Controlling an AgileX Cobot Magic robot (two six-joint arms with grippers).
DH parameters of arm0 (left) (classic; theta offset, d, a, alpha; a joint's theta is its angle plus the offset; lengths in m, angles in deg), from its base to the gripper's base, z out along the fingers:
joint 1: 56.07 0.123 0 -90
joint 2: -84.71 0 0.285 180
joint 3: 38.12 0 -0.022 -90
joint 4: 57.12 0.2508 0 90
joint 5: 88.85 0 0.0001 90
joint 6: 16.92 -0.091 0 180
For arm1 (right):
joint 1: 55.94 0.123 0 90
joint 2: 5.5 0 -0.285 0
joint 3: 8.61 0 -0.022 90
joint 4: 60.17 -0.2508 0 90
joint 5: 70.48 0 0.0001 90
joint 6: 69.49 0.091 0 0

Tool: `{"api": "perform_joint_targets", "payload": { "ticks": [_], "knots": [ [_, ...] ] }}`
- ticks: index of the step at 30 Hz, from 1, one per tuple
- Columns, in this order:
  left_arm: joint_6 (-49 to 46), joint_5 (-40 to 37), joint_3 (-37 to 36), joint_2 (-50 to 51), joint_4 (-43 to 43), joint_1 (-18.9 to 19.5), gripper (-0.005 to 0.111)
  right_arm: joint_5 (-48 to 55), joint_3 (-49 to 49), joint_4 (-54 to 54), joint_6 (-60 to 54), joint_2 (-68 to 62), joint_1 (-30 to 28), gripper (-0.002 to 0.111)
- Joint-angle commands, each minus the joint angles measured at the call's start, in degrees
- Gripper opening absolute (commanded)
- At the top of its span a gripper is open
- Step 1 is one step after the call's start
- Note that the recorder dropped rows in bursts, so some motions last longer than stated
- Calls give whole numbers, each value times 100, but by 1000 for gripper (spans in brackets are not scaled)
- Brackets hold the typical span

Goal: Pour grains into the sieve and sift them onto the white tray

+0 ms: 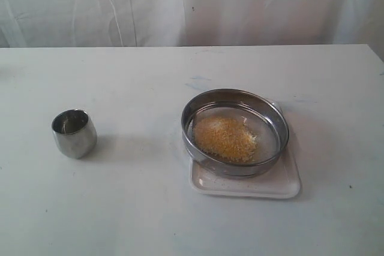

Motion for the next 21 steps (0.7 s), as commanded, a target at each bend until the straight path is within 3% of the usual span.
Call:
{"api": "perform_joint_targets", "payload": {
  "ticks": [1, 10, 21],
  "knots": [
    [225, 181, -402, -273, 39, 13, 0, -76, -31, -6, -2, 37, 23, 0],
    [343, 191, -1008, -389, 39, 13, 0, -76, -31, -6, -2, 37, 23, 0],
    [343, 188, -1023, -389, 420, 13, 0, -76, -31, -6, -2, 37, 23, 0]
  ]
}}
